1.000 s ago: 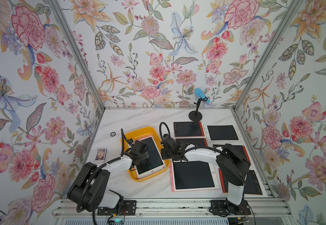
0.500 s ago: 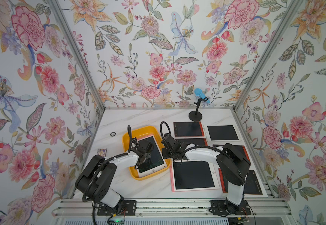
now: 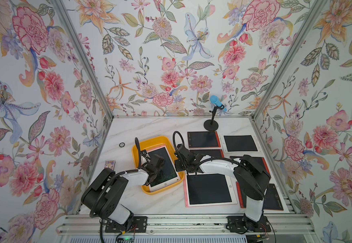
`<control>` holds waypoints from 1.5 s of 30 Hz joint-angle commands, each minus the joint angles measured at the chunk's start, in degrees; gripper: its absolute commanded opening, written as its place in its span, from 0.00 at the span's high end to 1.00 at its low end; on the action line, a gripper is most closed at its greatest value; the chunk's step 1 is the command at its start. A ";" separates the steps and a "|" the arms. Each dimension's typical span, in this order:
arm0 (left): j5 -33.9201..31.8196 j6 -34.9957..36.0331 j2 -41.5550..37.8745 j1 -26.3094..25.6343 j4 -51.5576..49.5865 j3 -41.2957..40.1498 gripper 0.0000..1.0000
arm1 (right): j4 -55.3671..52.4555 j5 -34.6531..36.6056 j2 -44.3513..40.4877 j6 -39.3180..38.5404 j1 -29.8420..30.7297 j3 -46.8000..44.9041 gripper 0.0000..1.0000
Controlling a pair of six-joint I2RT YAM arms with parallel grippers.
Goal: Take out the writing tablet from the storage box
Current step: Move the storage box to the center of the board.
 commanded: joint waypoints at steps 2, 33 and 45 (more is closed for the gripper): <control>15.77 -3.70 5.34 0.42 -9.84 -9.01 0.01 | -5.10 8.97 -0.39 1.67 -4.00 -0.90 0.96; 25.22 3.64 -23.25 0.50 -14.36 -1.06 0.01 | -5.73 6.82 6.19 0.26 -2.45 5.21 0.96; 13.33 6.27 -14.58 2.11 -26.12 4.00 0.01 | -6.16 9.10 4.52 0.90 -2.38 3.85 0.95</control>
